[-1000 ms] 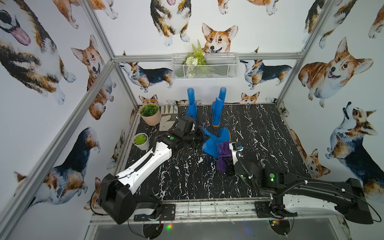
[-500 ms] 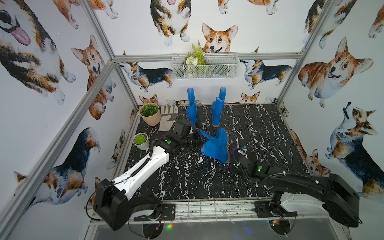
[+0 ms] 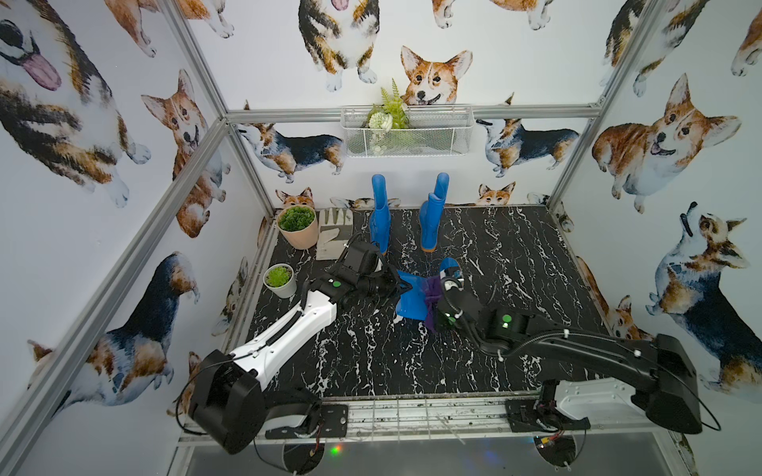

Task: Wipe the rubber boots with a cloth
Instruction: Wipe the dirt off the rubber boot.

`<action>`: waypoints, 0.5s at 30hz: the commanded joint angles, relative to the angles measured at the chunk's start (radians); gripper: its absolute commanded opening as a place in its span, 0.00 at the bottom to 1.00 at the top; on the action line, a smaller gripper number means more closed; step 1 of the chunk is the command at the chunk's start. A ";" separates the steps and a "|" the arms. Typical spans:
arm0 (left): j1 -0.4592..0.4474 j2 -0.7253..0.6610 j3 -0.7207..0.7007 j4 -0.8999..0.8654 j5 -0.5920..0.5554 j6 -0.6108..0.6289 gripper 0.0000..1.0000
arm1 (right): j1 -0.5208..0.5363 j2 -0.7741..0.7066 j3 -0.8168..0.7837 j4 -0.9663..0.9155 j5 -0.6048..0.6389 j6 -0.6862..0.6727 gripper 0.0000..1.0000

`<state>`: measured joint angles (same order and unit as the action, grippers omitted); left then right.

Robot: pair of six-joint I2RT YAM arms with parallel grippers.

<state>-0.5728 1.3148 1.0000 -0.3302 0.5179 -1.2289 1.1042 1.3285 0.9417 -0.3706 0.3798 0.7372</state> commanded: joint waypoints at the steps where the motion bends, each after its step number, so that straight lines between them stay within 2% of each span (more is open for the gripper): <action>1: 0.010 0.012 0.015 0.006 0.065 0.028 0.00 | -0.069 0.073 0.005 -0.036 -0.110 -0.002 0.00; 4: 0.026 0.018 0.005 0.023 0.102 0.060 0.00 | -0.211 0.012 -0.146 -0.074 -0.166 0.108 0.00; 6: 0.031 0.034 0.011 0.021 0.140 0.115 0.00 | -0.300 -0.133 -0.275 -0.091 -0.210 0.155 0.00; 8: 0.035 0.052 0.027 -0.024 0.150 0.185 0.00 | -0.309 -0.274 -0.299 -0.178 -0.174 0.137 0.00; 12: 0.048 0.088 0.033 -0.052 0.160 0.297 0.00 | -0.308 -0.417 -0.157 -0.389 -0.083 0.094 0.00; 15: 0.039 0.140 0.097 -0.157 0.199 0.452 0.00 | -0.309 -0.429 0.010 -0.447 -0.024 0.015 0.00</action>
<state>-0.5262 1.4189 1.0454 -0.3748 0.6384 -0.9752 0.7963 0.9108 0.8238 -0.6937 0.2687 0.8268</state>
